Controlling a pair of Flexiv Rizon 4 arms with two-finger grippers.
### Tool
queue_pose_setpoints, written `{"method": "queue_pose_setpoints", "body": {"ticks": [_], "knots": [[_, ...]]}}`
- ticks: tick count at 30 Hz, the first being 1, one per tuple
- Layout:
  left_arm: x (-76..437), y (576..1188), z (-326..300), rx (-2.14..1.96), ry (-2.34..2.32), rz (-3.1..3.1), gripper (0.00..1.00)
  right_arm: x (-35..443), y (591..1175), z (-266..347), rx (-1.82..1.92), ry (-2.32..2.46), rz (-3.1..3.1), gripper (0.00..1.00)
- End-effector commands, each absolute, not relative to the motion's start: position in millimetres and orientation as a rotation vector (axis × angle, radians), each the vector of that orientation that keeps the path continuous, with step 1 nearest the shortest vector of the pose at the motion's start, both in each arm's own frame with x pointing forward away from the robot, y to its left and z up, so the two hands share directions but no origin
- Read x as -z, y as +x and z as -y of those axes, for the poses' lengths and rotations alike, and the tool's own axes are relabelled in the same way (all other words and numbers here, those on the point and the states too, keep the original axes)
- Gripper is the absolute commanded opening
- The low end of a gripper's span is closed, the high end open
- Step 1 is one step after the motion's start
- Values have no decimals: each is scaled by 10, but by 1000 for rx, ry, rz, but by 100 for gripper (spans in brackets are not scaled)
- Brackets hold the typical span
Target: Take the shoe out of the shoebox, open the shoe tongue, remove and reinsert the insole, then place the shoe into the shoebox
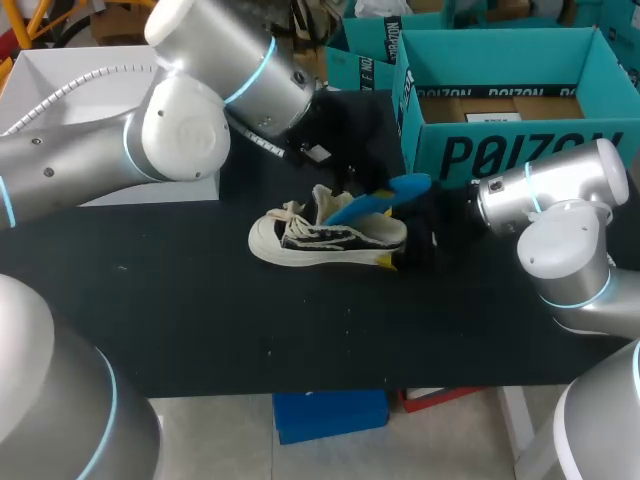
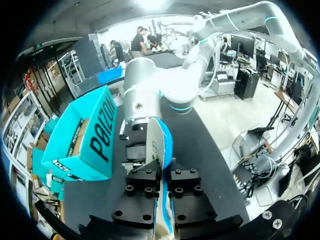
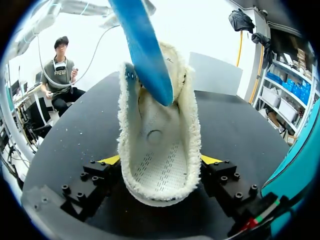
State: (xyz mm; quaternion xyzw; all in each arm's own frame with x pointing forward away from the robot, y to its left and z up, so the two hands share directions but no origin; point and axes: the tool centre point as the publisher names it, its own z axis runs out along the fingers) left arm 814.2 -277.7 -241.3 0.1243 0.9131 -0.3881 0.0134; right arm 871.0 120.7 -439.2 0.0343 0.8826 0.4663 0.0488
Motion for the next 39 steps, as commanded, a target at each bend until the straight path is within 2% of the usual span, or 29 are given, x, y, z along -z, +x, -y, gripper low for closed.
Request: {"method": "queue_pose_setpoints", "body": {"ticks": [1,20,29,39], "knots": [[2250,8031,2751,1244,383,-2811,0,4422,8714,-1228,-1418,108,-2690,0],[1528,7813,2734,1857,308,-2654,0,4422,8714,-1228,-1418,108,-2690,0],[1495,7800,2577,2303,325,-2530,0,4422,8714,-1228,-1418,108,-2690,0],[1525,7817,2523,2365,311,-2547,0,4422,8714,-1228,-1418,108,-2690,0]]}}
